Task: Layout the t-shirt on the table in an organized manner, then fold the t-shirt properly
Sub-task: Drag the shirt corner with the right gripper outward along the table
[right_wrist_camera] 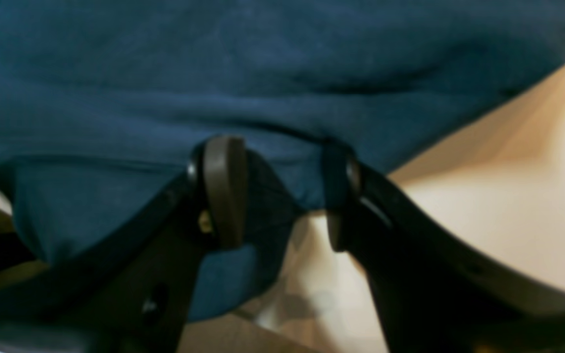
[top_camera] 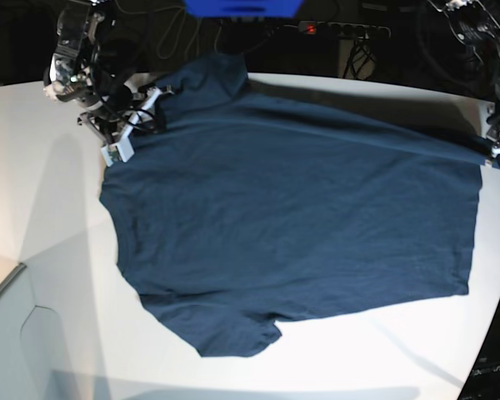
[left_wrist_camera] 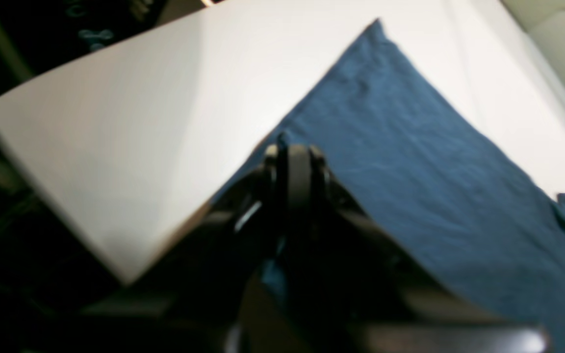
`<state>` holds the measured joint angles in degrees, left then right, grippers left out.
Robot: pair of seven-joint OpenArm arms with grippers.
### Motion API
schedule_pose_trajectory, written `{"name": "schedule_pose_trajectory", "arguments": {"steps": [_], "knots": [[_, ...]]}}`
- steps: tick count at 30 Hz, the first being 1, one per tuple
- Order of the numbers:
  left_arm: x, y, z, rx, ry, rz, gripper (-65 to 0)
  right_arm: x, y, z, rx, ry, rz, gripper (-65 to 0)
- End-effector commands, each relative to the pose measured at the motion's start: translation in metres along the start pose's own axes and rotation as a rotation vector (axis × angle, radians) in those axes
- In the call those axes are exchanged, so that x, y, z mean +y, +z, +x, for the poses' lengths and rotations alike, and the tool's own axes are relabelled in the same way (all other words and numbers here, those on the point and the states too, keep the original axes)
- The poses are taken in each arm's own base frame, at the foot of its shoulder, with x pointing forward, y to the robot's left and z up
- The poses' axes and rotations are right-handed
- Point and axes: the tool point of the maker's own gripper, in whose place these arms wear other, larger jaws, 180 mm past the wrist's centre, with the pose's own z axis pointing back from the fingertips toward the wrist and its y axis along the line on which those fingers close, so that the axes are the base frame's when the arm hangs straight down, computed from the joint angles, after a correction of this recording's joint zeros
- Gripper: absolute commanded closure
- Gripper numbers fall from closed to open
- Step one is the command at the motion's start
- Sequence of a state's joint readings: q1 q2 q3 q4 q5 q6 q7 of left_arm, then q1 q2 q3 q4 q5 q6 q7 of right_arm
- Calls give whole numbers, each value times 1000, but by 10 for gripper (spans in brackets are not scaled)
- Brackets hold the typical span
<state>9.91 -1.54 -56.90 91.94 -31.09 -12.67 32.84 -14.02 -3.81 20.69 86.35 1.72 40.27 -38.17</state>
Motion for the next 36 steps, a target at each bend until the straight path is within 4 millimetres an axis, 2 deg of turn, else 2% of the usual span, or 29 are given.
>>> {"name": "schedule_pose_trajectory", "arguments": {"steps": [1,7,11,18,23,27,29,33,36], "knots": [[-4,1,18,-57,-15,-14,-1,-5,1,-6,34,14,-21,-217],[0,0,16,-48,-14,-8,-1,-5,-2,8,13,23,-19,0],[0,1,15,-46,-15,-9,-1,-6,0,11,3,28,-23,0],[-2,2,19,-58,-19,-13,-1,-14,25,52,-102,99,-88,0],[-3,2,19,-58,-18,-13,-1,-16,40,72,-157,137,-120,0],[0,1,16,-50,-14,-8,-1,-16,41,79,-172,143,-123,0],[0,1,15,-48,-14,-7,-1,-16,39,75,-161,139,-120,0],[1,1,14,-46,-13,-7,-1,-16,38,46,-47,129,-121,-3],[0,1,15,-47,-13,-7,-1,-19,39,33,16,119,-130,-105]]}}
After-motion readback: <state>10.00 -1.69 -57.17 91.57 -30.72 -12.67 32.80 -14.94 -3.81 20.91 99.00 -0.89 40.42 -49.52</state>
